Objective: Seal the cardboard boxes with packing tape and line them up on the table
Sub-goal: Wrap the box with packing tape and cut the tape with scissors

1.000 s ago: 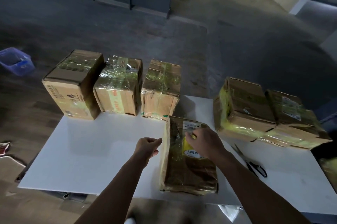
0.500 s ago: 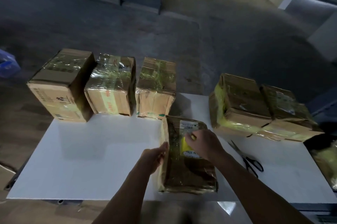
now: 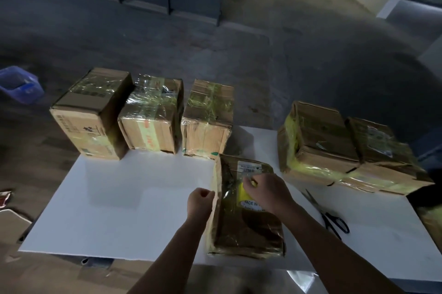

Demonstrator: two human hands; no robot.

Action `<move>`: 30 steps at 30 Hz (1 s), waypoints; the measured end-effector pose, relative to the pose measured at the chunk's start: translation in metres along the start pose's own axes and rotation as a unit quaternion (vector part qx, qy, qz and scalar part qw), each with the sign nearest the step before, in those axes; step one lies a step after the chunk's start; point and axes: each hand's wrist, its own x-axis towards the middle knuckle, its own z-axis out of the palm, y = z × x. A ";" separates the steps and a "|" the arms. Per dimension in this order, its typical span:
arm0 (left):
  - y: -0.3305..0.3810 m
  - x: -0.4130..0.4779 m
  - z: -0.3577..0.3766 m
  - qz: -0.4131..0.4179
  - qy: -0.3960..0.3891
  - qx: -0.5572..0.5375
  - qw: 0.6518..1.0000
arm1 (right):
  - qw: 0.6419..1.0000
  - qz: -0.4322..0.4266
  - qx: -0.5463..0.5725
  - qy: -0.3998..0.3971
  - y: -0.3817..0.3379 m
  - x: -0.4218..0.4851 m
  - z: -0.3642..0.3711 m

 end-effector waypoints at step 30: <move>0.028 -0.032 0.016 0.154 0.062 0.272 0.948 | 0.995 -0.086 -0.053 0.006 0.037 -0.005 -0.025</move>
